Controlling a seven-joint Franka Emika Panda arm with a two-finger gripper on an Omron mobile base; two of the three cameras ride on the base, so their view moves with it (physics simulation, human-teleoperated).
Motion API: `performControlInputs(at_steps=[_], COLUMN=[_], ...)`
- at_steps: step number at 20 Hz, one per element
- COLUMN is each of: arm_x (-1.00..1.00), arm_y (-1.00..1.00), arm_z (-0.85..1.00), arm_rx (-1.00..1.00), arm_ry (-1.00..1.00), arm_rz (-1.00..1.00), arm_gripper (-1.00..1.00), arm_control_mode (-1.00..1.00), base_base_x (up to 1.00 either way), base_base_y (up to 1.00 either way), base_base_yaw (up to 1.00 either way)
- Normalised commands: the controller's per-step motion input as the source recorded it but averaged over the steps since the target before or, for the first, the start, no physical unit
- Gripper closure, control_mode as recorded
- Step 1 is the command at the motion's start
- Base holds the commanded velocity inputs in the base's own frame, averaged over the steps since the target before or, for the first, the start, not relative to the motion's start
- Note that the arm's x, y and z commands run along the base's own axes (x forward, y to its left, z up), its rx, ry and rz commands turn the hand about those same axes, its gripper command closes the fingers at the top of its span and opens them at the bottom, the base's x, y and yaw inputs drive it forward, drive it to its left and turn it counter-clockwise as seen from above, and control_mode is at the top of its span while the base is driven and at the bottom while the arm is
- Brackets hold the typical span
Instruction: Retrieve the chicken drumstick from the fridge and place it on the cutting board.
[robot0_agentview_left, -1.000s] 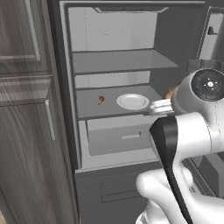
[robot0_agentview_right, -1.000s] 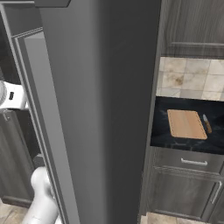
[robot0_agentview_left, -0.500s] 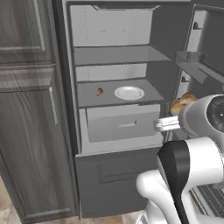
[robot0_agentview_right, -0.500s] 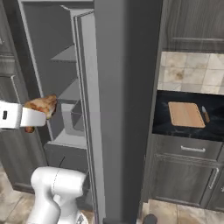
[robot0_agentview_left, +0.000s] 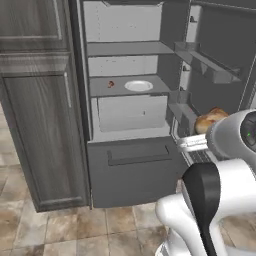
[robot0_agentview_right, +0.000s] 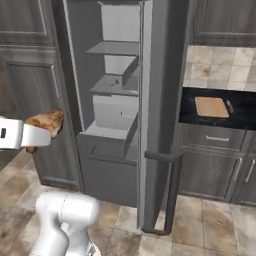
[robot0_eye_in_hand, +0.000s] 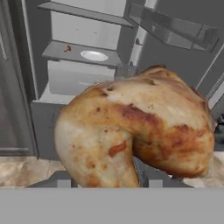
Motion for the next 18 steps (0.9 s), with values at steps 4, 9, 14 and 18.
performControlInputs(at_steps=[4,9,14,18], arm_x=[0.0,0.0,0.0,0.0], arm_y=[0.0,0.0,0.0,0.0], arm_z=[0.0,0.0,0.0,0.0], arm_rx=[0.0,0.0,0.0,0.0], arm_ry=[0.0,0.0,0.0,0.0], arm_rz=[0.0,0.0,0.0,0.0], arm_gripper=[1.0,1.0,1.0,1.0], arm_control_mode=[1.0,1.0,1.0,1.0], base_base_x=[-1.0,-0.93,-0.23,0.46], base_base_y=[0.0,0.0,-0.57,-0.99], base_base_yaw=[-0.23,-0.55,-0.53,-0.29])
